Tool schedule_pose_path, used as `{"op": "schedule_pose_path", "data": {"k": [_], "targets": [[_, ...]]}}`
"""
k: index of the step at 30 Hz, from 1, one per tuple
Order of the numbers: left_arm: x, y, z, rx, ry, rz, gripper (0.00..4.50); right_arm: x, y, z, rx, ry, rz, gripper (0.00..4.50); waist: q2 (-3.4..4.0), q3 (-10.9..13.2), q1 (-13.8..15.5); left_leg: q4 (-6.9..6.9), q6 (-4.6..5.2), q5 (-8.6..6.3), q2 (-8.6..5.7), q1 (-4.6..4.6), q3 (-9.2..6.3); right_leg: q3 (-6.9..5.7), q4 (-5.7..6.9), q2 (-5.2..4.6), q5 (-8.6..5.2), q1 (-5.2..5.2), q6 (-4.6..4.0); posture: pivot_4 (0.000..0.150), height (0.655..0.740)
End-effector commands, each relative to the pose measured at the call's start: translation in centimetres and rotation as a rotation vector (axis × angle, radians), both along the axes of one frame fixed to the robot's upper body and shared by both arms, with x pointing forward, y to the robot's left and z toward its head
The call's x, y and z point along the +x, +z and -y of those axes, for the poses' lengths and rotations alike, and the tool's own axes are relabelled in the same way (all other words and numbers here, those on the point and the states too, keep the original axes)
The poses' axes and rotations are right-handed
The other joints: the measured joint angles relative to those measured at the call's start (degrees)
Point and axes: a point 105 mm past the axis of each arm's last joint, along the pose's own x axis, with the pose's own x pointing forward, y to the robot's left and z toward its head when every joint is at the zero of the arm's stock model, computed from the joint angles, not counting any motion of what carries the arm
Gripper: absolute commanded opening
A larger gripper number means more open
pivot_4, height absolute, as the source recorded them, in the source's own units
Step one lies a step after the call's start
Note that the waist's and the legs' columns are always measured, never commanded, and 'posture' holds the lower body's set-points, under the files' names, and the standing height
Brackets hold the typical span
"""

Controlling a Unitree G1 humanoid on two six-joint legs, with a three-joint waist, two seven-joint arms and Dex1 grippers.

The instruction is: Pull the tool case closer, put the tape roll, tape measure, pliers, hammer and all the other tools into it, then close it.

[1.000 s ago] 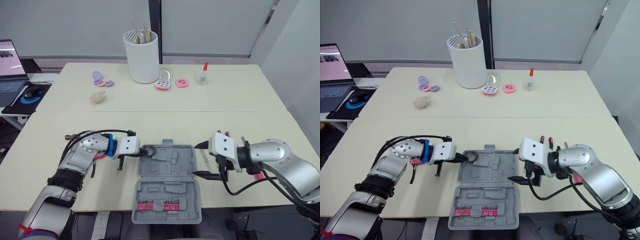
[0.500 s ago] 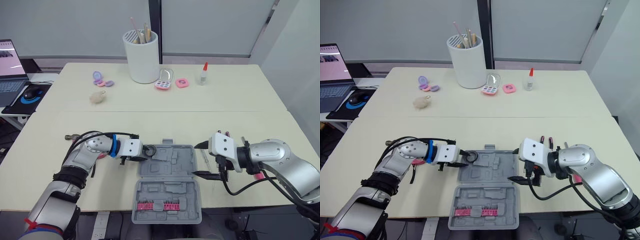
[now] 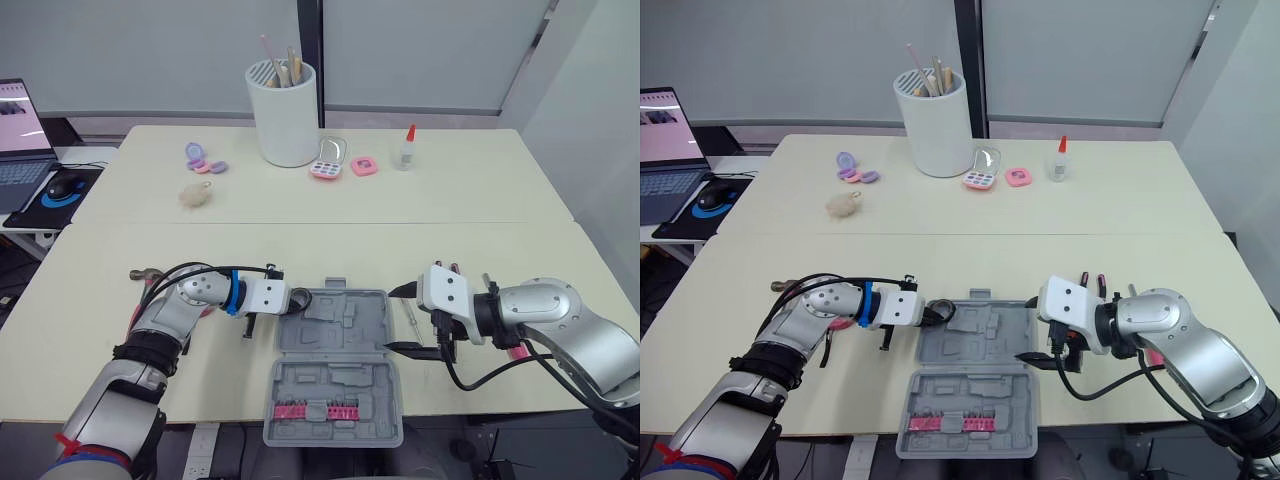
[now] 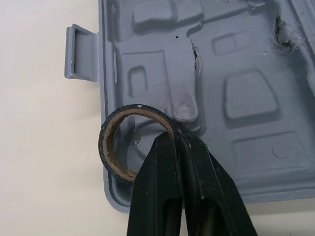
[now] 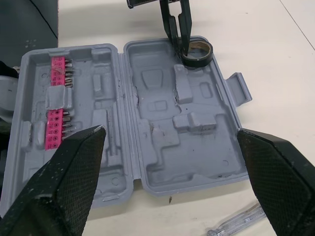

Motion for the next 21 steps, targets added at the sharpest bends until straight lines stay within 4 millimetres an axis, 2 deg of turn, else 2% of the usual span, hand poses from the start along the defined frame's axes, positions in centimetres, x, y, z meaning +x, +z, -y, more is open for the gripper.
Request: {"op": "schedule_pose_path", "data": {"k": [1,5,7,9,11,15,21], "targets": [[-0.1,0.4,0.0,-0.001,-0.018,0.02,0.02,-0.1,1.1,-0.3,0.012,0.019,0.056,4.5,0.0,0.0,0.0,0.0,0.0,0.0,0.0,0.0,0.0,0.0,0.0,0.0,0.0,0.0,0.0,0.15,0.7376],[-0.1,1.6,-0.1,-0.033,-0.011,0.027,0.02,-0.2,1.1,-0.4,0.014,0.019,0.056,4.5,0.0,0.0,0.0,0.0,0.0,0.0,0.0,0.0,0.0,0.01,0.0,0.0,0.0,0.0,0.0,0.15,0.7376],[-0.2,3.6,-0.6,-0.079,0.014,0.032,0.02,-0.3,1.2,-0.4,0.019,0.016,0.055,4.5,0.0,0.0,-0.1,0.0,0.0,0.0,0.01,-0.01,0.0,0.01,0.0,0.0,0.0,-0.01,0.0,0.15,0.7376],[-0.8,4.7,-1.2,-0.087,0.03,0.011,0.02,-0.3,1.2,-0.4,0.021,0.017,0.054,4.5,0.0,0.0,-0.1,0.0,0.0,0.0,0.04,0.0,-0.01,0.01,0.0,-0.01,0.0,-0.01,0.0,0.15,0.7376],[-1.7,5.0,-2.1,-0.096,0.074,-0.06,0.02,-0.5,1.2,-0.5,0.025,0.021,0.051,4.5,0.01,0.0,-0.2,-0.01,0.0,0.0,0.1,0.01,-0.03,0.01,0.01,-0.03,0.0,0.0,0.0,0.15,0.7376],[-3.7,4.6,-4.4,-0.116,0.219,-0.191,0.02,-0.9,1.0,-0.7,0.031,0.038,0.03,4.5,0.03,0.0,-0.4,-0.03,0.0,0.0,0.12,0.05,0.0,0.06,0.01,-0.04,0.0,0.0,0.0,0.15,0.7376],[-6.4,1.4,-6.7,-0.009,0.308,-0.24,0.02,-1.6,0.9,-1.2,0.029,0.082,-0.002,4.5,0.03,0.0,-0.1,-0.02,0.0,0.0,0.12,0.05,-0.01,0.05,-0.02,-0.15,0.0,0.0,0.0,0.15,0.7376]]}}
